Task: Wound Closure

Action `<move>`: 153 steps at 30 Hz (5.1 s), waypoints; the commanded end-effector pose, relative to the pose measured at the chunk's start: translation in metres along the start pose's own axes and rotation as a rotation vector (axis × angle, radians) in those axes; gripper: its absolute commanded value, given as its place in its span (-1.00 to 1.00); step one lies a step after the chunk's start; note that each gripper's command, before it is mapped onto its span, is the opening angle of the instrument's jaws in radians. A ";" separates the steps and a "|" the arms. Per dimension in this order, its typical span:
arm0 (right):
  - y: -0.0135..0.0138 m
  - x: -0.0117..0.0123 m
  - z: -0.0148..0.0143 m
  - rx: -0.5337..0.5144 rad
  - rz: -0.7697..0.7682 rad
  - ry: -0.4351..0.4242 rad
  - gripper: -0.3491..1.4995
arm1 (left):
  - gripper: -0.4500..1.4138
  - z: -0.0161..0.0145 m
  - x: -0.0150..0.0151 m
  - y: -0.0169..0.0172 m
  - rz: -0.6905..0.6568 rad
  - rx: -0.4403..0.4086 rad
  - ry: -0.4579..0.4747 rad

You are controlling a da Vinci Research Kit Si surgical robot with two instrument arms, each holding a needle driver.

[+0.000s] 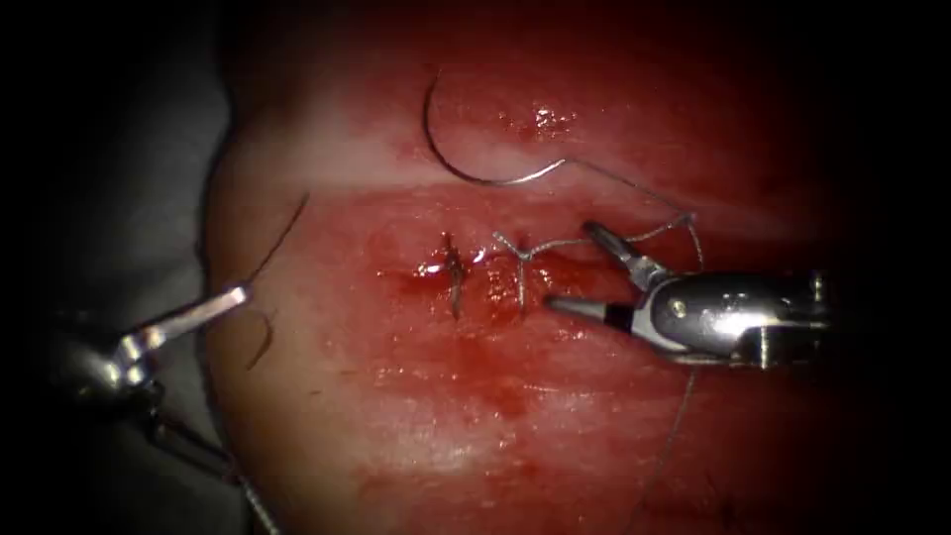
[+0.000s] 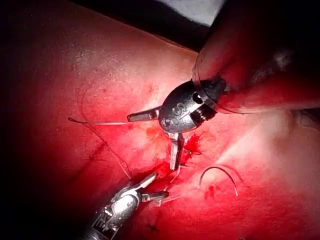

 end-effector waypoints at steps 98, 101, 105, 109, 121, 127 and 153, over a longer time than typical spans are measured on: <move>0.0079 -0.0002 -0.0125 0.011 0.091 -0.289 -0.38 | 0.08 0.0318 -0.0132 -0.0096 -0.334 0.188 -0.413; 0.0078 -0.0001 -0.0123 0.010 0.085 -0.289 -0.38 | 0.04 0.0322 -0.0142 -0.0096 -0.351 0.192 -0.416; 0.0077 0.0000 -0.0121 0.010 0.086 -0.289 -0.38 | -0.01 0.0325 -0.0151 -0.0100 -0.358 0.197 -0.421; 0.0075 0.0000 -0.0119 0.010 0.087 -0.288 -0.38 | -0.01 0.0331 -0.0155 -0.0106 -0.371 0.198 -0.418; 0.0071 0.0002 -0.0115 0.010 0.077 -0.286 -0.38 | -0.03 0.0349 -0.0153 -0.0110 -0.419 0.174 -0.424; 0.0069 0.0002 -0.0112 0.010 0.077 -0.285 -0.38 | -0.41 0.0355 -0.0154 -0.0115 -0.421 0.179 -0.424; 0.0024 0.0017 -0.0043 0.184 0.367 -0.078 -0.11 | -1.00 0.0235 -0.0091 -0.0128 -0.441 0.205 -0.326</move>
